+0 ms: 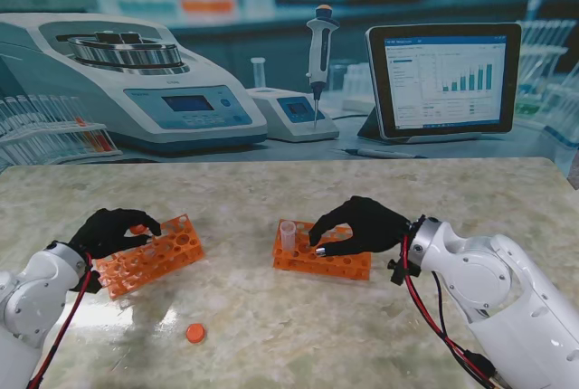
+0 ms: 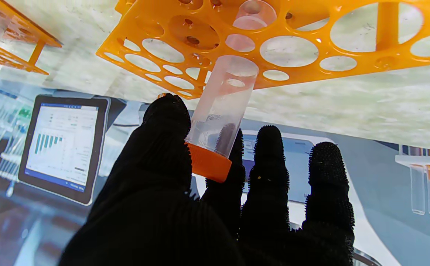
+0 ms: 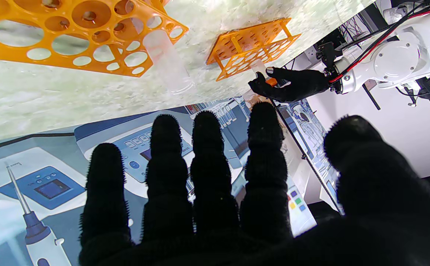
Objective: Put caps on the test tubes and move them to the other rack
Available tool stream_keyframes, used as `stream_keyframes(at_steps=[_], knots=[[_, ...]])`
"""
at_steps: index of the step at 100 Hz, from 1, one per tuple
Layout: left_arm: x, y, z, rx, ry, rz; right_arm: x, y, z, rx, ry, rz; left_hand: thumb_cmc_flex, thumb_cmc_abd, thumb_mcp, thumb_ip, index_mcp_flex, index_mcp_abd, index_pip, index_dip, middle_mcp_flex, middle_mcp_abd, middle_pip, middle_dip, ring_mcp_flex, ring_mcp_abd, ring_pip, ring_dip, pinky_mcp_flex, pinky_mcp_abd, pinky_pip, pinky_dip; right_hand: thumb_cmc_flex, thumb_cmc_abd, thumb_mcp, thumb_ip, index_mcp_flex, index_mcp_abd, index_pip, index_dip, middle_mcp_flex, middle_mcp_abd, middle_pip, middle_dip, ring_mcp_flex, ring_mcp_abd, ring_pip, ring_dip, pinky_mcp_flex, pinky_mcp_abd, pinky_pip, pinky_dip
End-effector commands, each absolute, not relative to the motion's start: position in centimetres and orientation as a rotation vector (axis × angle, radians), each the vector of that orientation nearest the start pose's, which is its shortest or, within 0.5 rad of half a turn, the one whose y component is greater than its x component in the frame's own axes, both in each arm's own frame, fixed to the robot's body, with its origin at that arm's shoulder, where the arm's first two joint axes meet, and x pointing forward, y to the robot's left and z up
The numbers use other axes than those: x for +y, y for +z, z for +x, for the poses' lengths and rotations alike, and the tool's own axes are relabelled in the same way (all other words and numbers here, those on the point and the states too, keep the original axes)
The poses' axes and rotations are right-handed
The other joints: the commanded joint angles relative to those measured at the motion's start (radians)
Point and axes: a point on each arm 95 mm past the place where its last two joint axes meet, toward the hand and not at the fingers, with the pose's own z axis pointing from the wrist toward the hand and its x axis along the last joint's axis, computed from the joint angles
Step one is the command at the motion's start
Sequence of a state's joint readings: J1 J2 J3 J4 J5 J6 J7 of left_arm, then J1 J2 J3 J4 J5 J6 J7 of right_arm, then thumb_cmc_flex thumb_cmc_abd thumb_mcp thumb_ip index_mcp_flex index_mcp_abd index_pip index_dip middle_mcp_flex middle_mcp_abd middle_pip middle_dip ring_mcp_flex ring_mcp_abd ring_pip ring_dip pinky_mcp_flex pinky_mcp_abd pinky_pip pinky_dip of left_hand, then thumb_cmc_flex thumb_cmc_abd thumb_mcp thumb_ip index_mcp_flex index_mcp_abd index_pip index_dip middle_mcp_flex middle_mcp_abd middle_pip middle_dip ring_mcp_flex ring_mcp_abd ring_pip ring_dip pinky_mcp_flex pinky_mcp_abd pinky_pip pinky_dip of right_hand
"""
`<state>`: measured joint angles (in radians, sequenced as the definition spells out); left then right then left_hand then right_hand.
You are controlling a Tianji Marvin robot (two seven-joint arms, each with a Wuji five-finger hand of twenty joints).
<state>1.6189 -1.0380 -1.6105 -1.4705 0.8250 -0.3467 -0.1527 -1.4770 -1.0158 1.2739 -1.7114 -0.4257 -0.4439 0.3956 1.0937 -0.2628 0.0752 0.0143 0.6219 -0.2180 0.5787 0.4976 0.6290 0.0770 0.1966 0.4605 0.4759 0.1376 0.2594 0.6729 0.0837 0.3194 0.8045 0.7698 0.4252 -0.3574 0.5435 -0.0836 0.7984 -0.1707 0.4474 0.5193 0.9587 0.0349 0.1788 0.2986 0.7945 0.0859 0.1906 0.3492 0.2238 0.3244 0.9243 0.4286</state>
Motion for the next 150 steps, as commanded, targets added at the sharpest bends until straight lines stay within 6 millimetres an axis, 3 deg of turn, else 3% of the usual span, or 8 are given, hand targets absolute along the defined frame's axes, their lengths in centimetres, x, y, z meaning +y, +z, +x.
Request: stream_keyframes(at_steps=[1, 18, 39, 78, 87, 103, 150], knots=[[15.7, -31.9, 40.1, 1.484, -1.435, -1.404, 2.0, -25.0, 39.7, 1.844, 2.075, 1.219, -0.005, 0.036, -0.018, 0.022, -0.002, 0.007, -0.041, -0.019, -0.024, -0.036, -0.028, -0.036, -0.046, 0.029, -0.066, -0.074, -0.041, 0.037, -0.104, -0.067, -0.023, 0.038, -0.017, 0.023, -0.002, -0.01, 0.006, 0.006, -0.015, -0.029, -0.008, 0.011, -0.019, -0.01, -0.008, -0.012, -0.021, 0.021, -0.009, -0.013], [15.9, -31.4, 39.9, 1.479, -1.432, -1.383, 2.0, -24.9, 39.7, 1.845, 2.077, 1.215, -0.024, 0.032, -0.024, 0.02, 0.013, -0.001, -0.076, -0.051, -0.018, -0.026, -0.067, -0.12, -0.058, 0.07, -0.15, -0.244, -0.062, 0.063, -0.311, -0.211, -0.024, 0.037, -0.016, 0.023, -0.002, -0.009, 0.006, 0.006, -0.015, -0.028, -0.008, 0.011, -0.019, -0.012, -0.008, -0.011, -0.022, 0.022, -0.009, -0.013], [16.1, -30.9, 39.6, 1.485, -1.417, -1.364, 2.0, -24.9, 39.6, 1.848, 2.081, 1.208, -0.051, 0.037, -0.03, 0.016, 0.023, 0.009, -0.15, -0.122, -0.023, -0.007, -0.103, -0.21, -0.101, 0.086, -0.189, -0.355, -0.08, 0.074, -0.482, -0.327, -0.025, 0.038, -0.016, 0.023, -0.003, -0.008, 0.005, 0.006, -0.016, -0.026, -0.008, 0.011, -0.02, -0.01, -0.008, -0.011, -0.022, 0.022, -0.01, -0.012], [15.5, -29.6, 39.5, 1.483, -1.474, -1.319, 2.0, -24.8, 39.4, 1.846, 2.088, 1.199, -0.107, 0.073, -0.043, 0.006, 0.002, 0.03, -0.192, -0.148, -0.088, 0.004, -0.13, -0.26, -0.157, 0.077, -0.21, -0.395, -0.101, 0.062, -0.561, -0.367, -0.026, 0.038, -0.018, 0.023, -0.002, -0.009, 0.005, 0.006, -0.016, -0.027, -0.008, 0.011, -0.021, -0.009, -0.009, -0.012, -0.024, 0.023, -0.01, -0.012], [15.3, -29.3, 39.5, 1.478, -1.496, -1.298, 1.9, -24.7, 39.3, 1.838, 2.09, 1.197, -0.127, 0.096, -0.045, 0.006, -0.01, 0.069, -0.214, -0.157, -0.11, -0.011, -0.128, -0.274, -0.158, 0.087, -0.213, -0.415, -0.102, 0.071, -0.598, -0.387, -0.025, 0.038, -0.017, 0.024, -0.003, -0.009, 0.005, 0.006, -0.017, -0.026, -0.008, 0.011, -0.021, -0.007, -0.009, -0.012, -0.024, 0.023, -0.01, -0.012], [14.7, -28.4, 39.3, 1.483, -1.532, -1.263, 1.7, -24.5, 39.1, 1.823, 2.096, 1.193, -0.149, 0.125, -0.048, 0.007, -0.028, 0.108, -0.243, -0.168, -0.125, -0.002, -0.132, -0.282, -0.169, 0.086, -0.22, -0.433, -0.108, 0.068, -0.629, -0.406, -0.025, 0.039, -0.018, 0.024, -0.002, -0.008, 0.005, 0.006, -0.015, -0.029, -0.008, 0.011, -0.022, -0.008, -0.009, -0.012, -0.024, 0.022, -0.011, -0.012], [11.2, -26.6, 38.7, 1.457, -1.678, -1.211, 0.7, -24.1, 37.8, 1.76, 2.127, 1.153, -0.228, 0.247, -0.08, 0.0, -0.064, 0.164, -0.305, -0.195, -0.127, 0.025, -0.139, -0.3, -0.15, 0.092, -0.212, -0.444, -0.08, 0.1, -0.645, -0.418, -0.024, 0.038, -0.017, 0.023, -0.004, -0.008, 0.004, 0.006, -0.015, -0.026, -0.008, 0.011, -0.02, -0.009, -0.009, -0.012, -0.023, 0.021, -0.011, -0.013]])
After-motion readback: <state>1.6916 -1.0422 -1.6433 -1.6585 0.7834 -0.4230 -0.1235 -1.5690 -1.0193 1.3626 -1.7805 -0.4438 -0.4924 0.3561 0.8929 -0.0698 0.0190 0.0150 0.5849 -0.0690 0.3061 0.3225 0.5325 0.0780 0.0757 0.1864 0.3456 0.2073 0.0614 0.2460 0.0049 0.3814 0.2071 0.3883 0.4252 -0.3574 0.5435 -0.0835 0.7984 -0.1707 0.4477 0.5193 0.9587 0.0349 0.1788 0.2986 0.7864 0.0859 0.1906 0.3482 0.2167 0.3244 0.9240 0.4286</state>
